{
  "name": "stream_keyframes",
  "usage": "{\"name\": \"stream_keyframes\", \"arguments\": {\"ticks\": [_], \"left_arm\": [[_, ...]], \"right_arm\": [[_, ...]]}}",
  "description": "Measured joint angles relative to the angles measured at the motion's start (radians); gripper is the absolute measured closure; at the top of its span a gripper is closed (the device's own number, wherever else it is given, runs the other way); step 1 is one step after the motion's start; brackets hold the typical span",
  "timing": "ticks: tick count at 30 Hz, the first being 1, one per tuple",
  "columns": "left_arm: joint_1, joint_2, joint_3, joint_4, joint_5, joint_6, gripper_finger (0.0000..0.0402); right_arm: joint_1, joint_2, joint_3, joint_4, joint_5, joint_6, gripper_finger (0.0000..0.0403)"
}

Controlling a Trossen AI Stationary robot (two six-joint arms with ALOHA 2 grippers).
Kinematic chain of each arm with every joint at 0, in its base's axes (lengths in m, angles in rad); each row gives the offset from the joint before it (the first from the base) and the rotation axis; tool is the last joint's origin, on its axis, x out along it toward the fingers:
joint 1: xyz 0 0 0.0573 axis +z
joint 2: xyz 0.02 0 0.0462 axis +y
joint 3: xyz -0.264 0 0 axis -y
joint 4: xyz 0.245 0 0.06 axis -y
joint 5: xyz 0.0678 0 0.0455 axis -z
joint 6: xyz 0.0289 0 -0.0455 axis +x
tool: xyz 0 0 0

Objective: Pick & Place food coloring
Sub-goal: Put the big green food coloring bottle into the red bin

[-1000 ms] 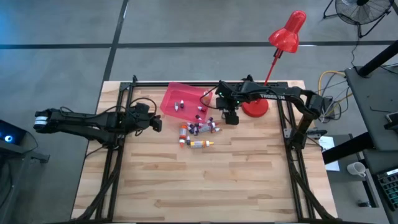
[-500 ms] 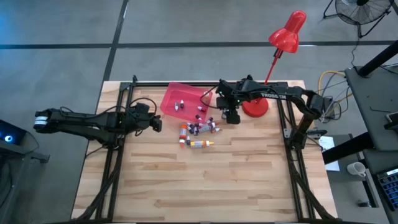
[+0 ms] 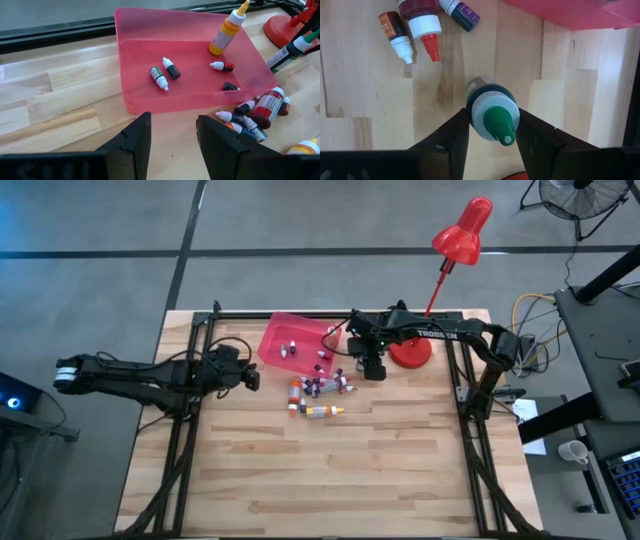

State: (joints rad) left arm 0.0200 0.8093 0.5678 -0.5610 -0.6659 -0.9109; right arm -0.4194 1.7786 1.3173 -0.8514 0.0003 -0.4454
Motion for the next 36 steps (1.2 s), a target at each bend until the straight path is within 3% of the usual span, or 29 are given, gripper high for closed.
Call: {"name": "stream_keyframes", "arguments": {"ticks": [18,29,36], "left_arm": [[0.001,0.0,0.0,-0.003,-0.002,-0.001,0.0271],[0.001,0.0,-0.016,-0.002,-0.002,-0.007,0.0271],[0.001,0.0,-0.016,0.001,-0.001,-0.008,0.0271]], "right_arm": [[0.0,-0.002,0.032,0.022,0.002,-0.04,0.0246],[0.0,0.009,0.032,0.021,0.035,-0.054,0.0296],[-0.001,0.01,0.116,0.005,0.075,-0.048,0.0294]]}}
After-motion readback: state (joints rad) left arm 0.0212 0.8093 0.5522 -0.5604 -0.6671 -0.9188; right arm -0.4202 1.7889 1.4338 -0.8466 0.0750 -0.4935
